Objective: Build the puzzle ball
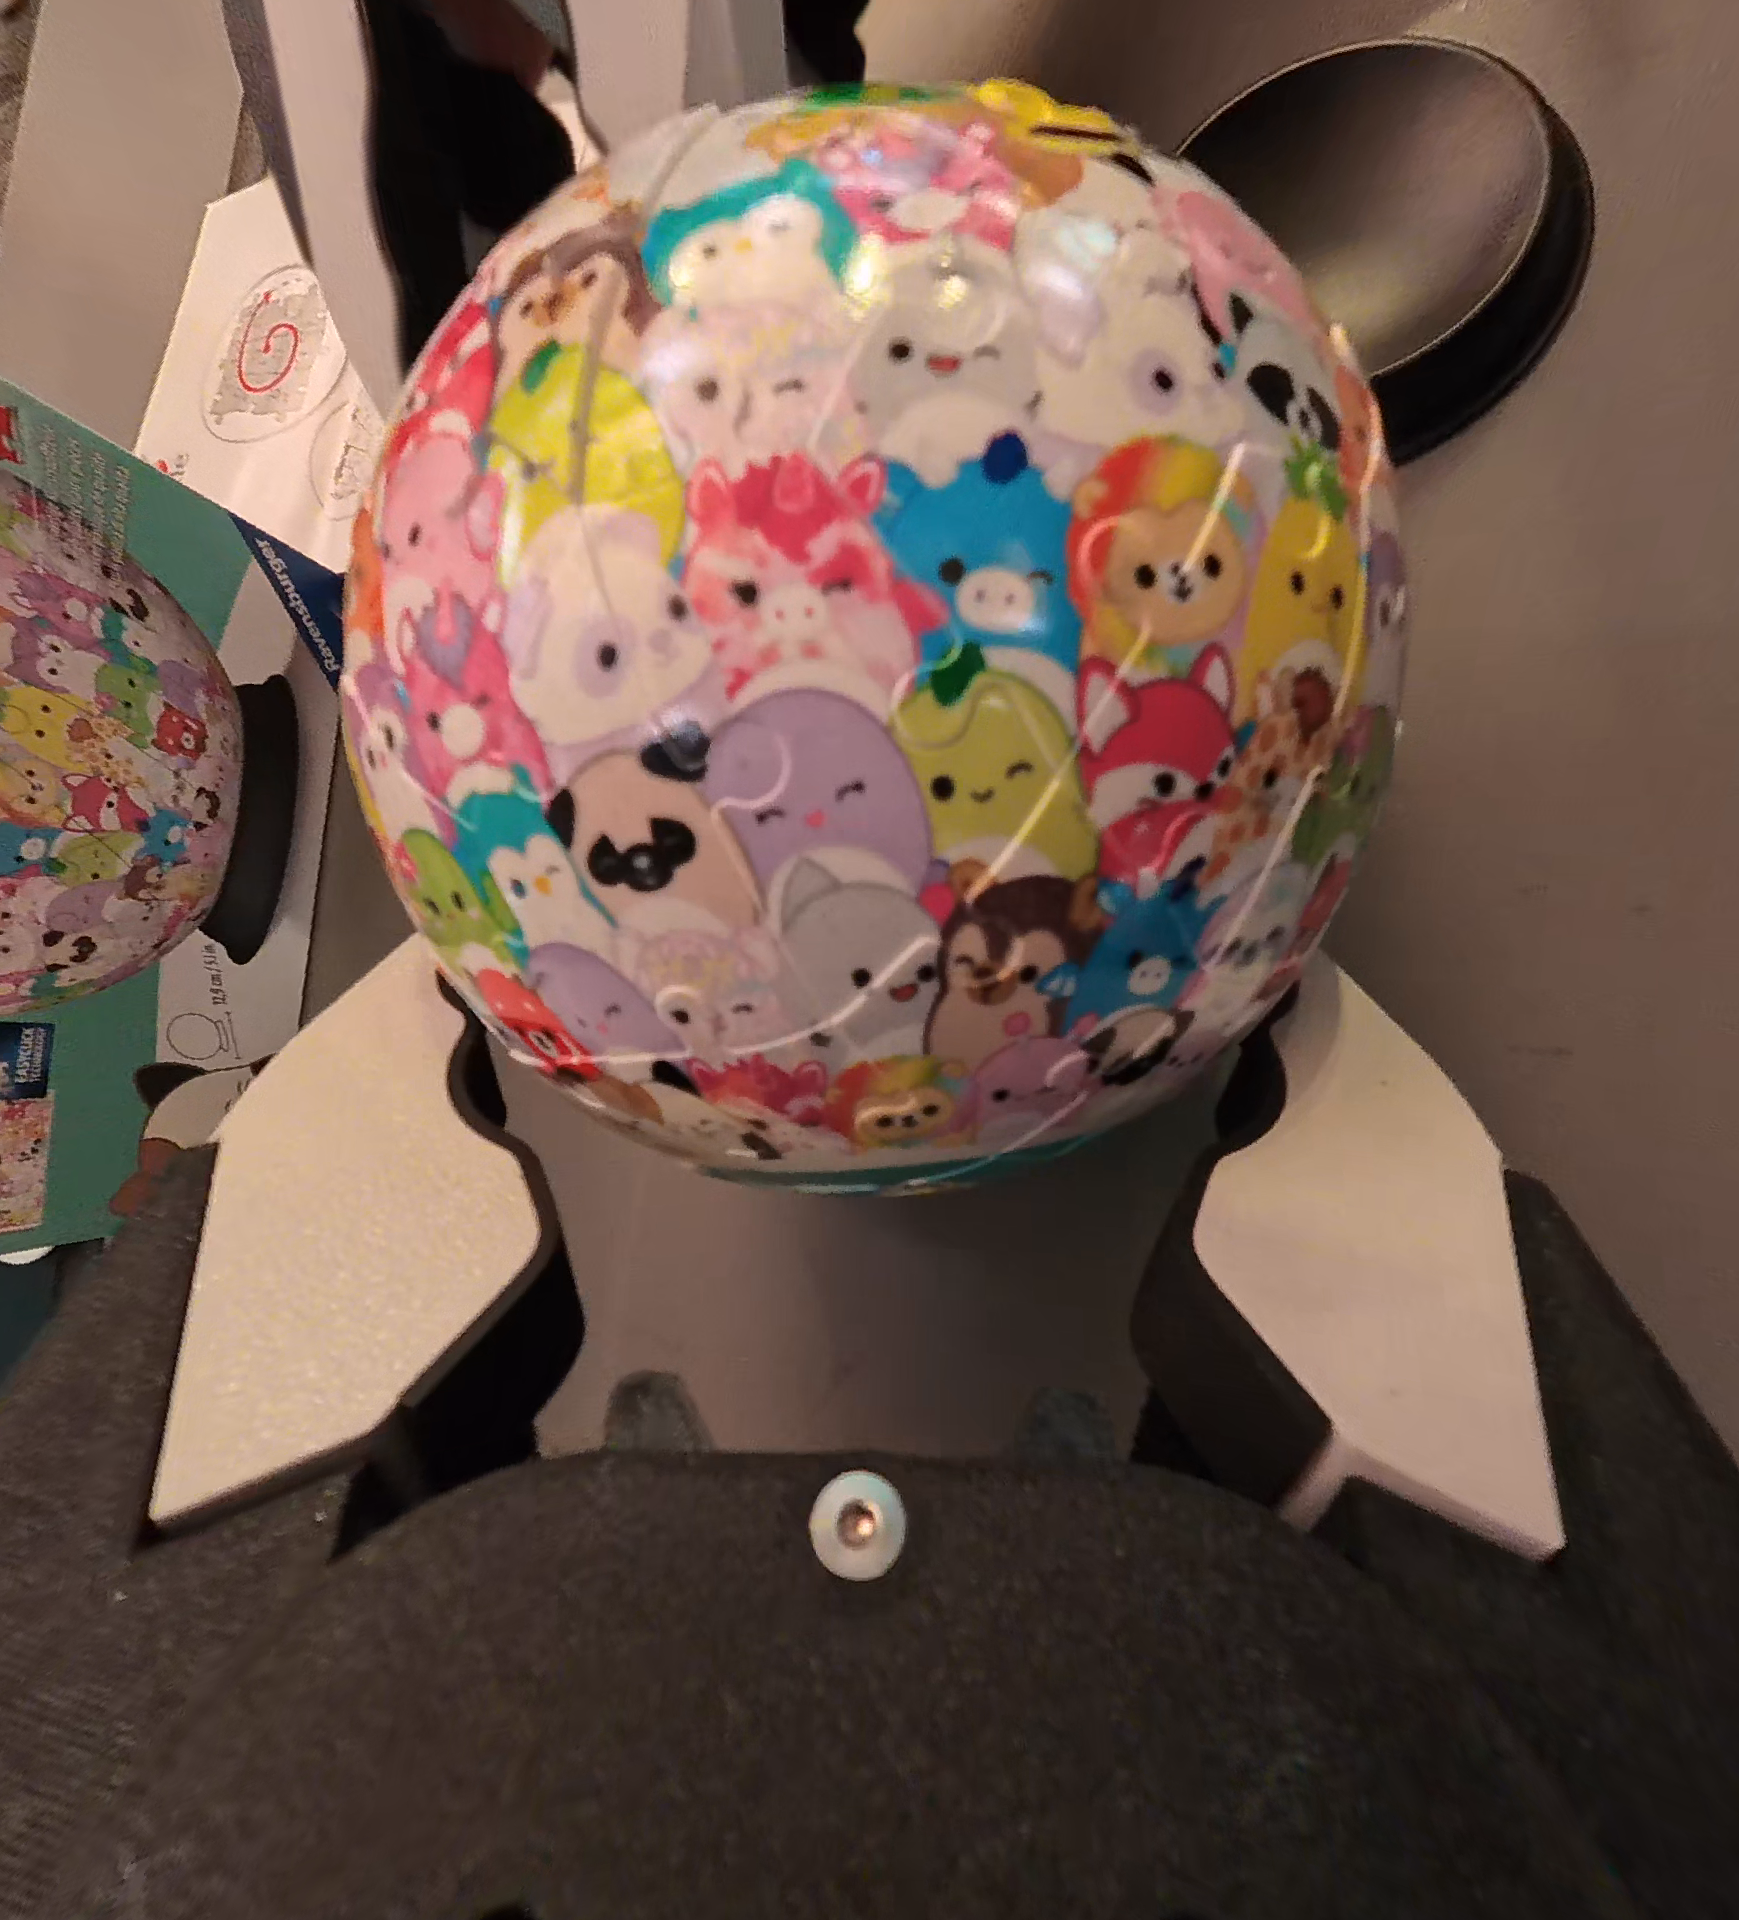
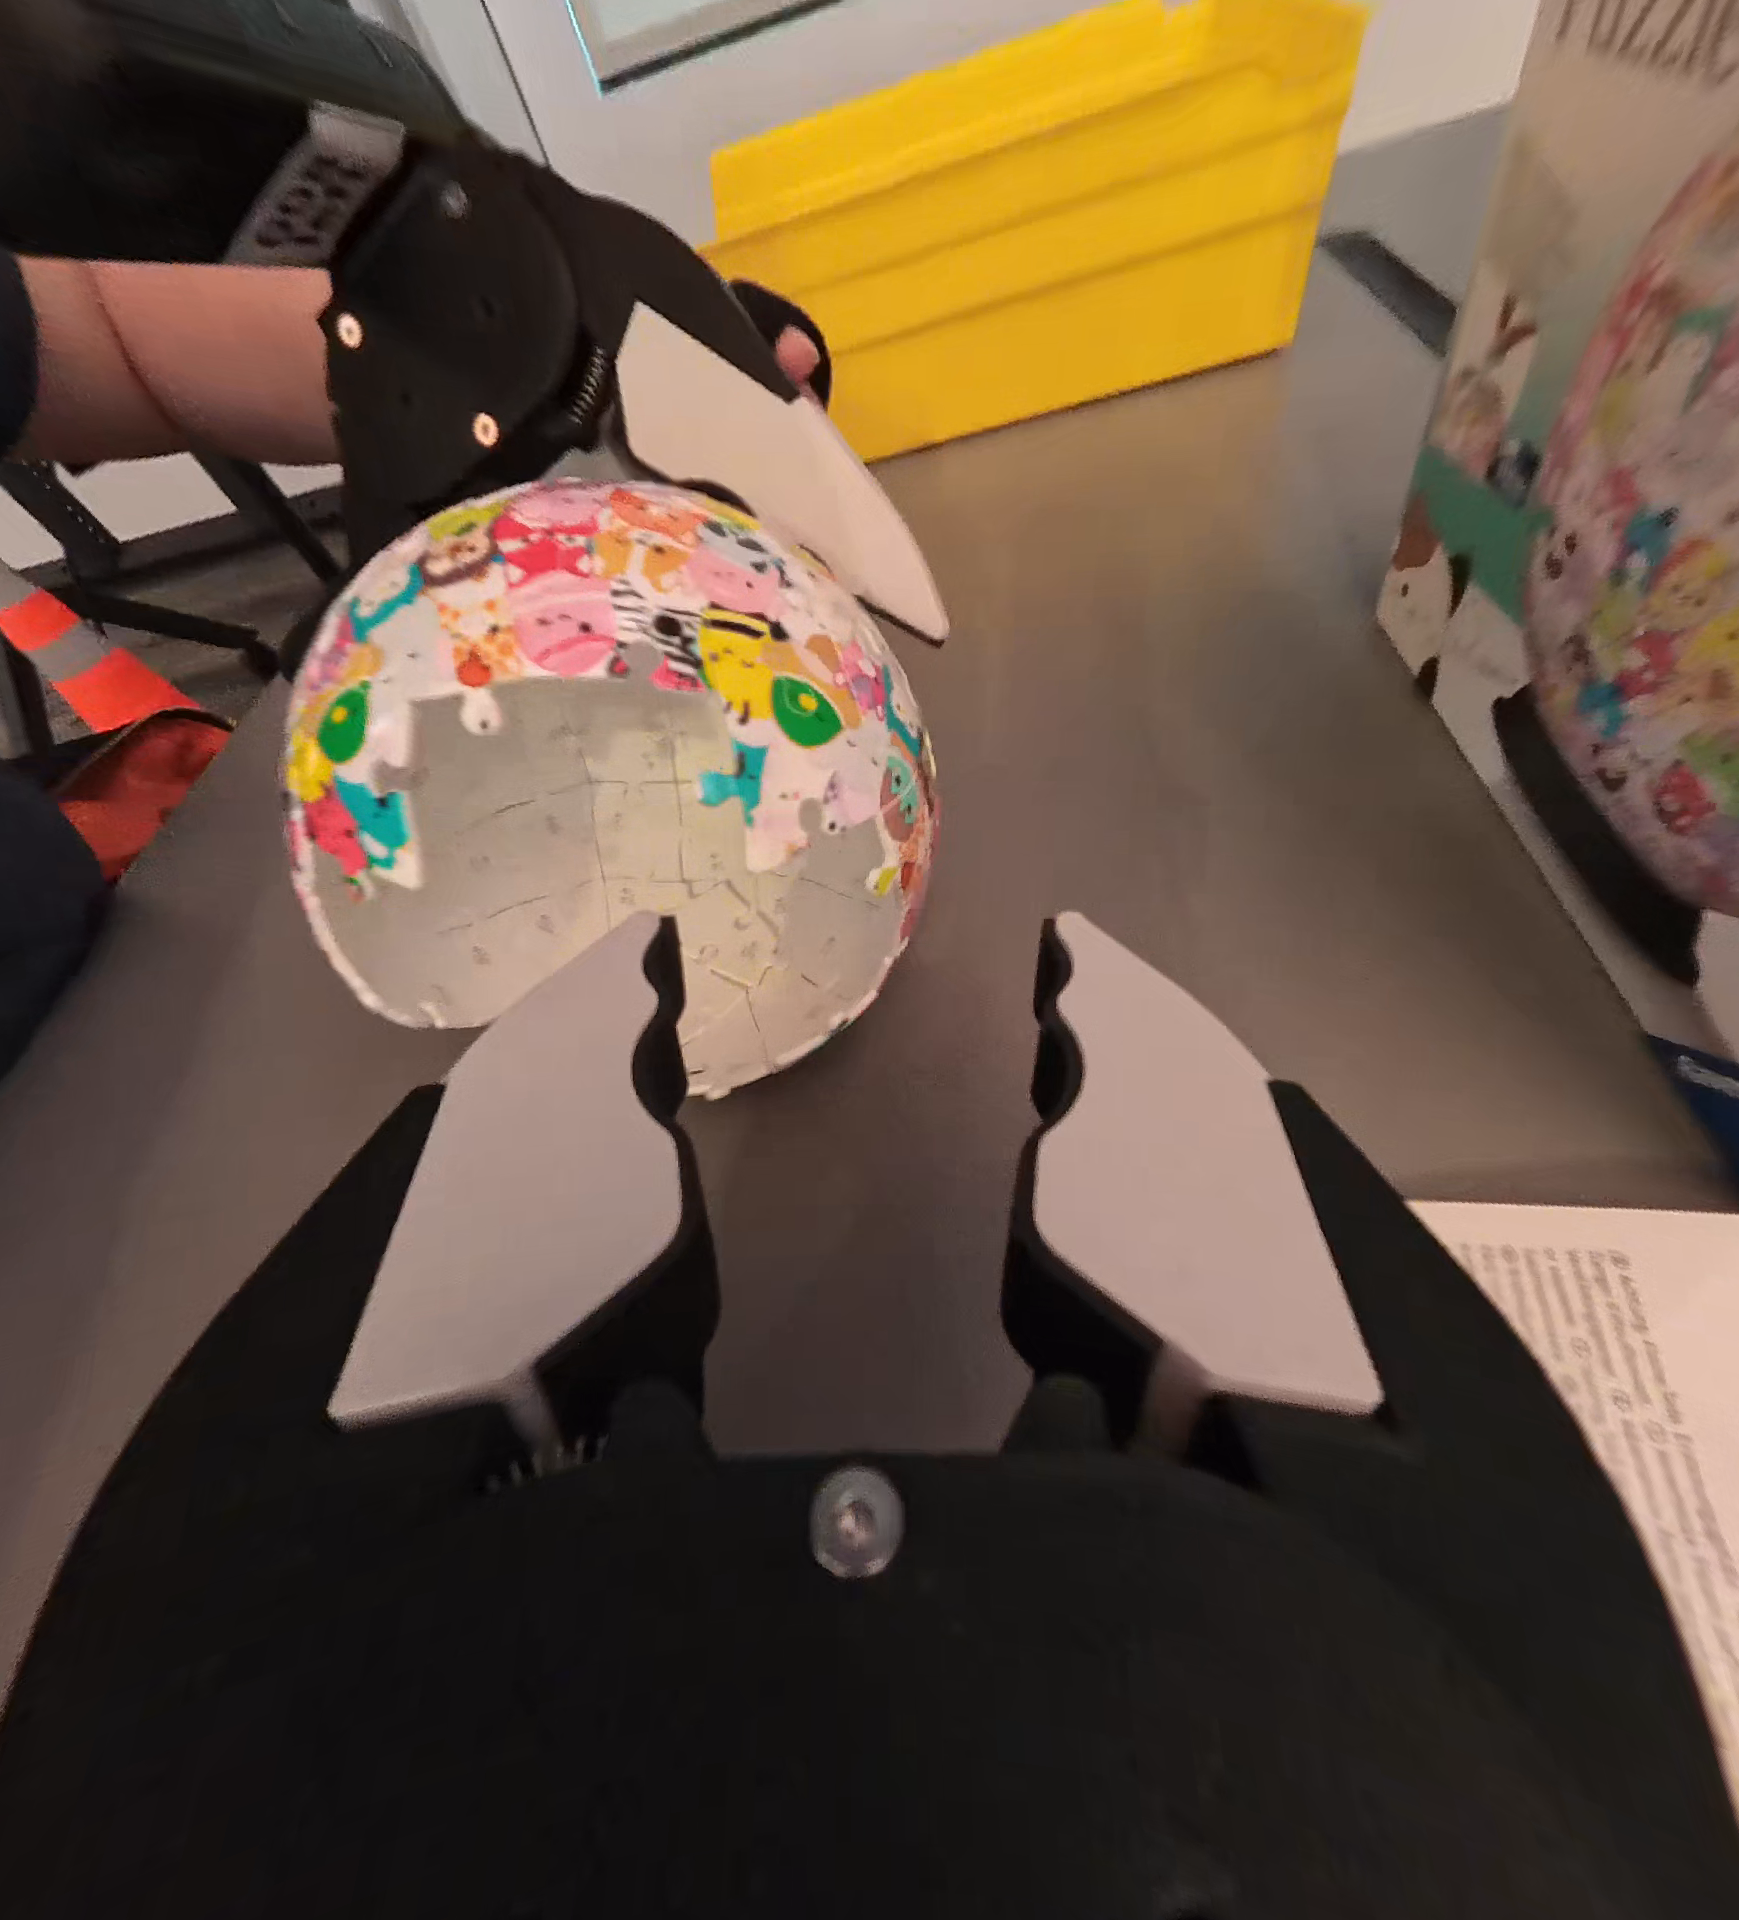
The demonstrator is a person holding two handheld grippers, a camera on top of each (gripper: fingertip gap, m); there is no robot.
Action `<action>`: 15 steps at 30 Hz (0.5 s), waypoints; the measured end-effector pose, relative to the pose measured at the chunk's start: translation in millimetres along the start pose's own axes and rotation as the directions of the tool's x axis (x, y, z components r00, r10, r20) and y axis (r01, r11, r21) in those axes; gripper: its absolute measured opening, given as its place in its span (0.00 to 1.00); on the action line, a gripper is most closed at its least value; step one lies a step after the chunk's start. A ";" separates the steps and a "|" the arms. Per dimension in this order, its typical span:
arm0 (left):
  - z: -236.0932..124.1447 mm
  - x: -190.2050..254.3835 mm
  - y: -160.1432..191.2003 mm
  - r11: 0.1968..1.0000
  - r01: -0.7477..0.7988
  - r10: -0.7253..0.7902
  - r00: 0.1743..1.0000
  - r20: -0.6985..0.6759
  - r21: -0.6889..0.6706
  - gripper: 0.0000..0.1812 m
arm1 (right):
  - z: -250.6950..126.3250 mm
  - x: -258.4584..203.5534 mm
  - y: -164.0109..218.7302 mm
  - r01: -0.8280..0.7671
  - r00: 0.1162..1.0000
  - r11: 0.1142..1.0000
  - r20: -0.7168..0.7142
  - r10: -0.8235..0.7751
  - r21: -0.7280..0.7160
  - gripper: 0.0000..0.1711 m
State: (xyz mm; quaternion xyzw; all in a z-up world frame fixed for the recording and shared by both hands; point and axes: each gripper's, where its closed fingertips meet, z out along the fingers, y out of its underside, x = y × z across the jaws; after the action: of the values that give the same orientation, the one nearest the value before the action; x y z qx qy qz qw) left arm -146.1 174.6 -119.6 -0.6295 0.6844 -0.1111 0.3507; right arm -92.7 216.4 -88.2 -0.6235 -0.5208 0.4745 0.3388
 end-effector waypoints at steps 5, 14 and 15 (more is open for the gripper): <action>0.4 -0.5 -0.3 1.000 0.005 -0.005 1.000 0.002 0.011 0.75 | 22.5 13.4 7.4 -0.001 0.998 0.995 -0.060 -0.005 -0.100 0.35; 1.5 -2.4 1.6 0.998 0.039 -0.040 0.999 0.019 0.042 0.75 | 47.6 9.6 15.5 -0.069 0.997 0.980 -0.052 0.060 -0.186 0.13; 1.7 -3.1 1.6 0.998 0.042 -0.043 0.999 0.022 0.044 0.75 | 48.0 11.5 15.4 -0.083 0.995 0.978 -0.064 0.072 -0.193 0.11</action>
State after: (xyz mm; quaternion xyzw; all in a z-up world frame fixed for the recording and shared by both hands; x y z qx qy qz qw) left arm -146.5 178.3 -120.7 -0.6374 0.6641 -0.1261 0.3699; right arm -133.0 220.7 -120.5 -0.6868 -0.5305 0.4159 0.2719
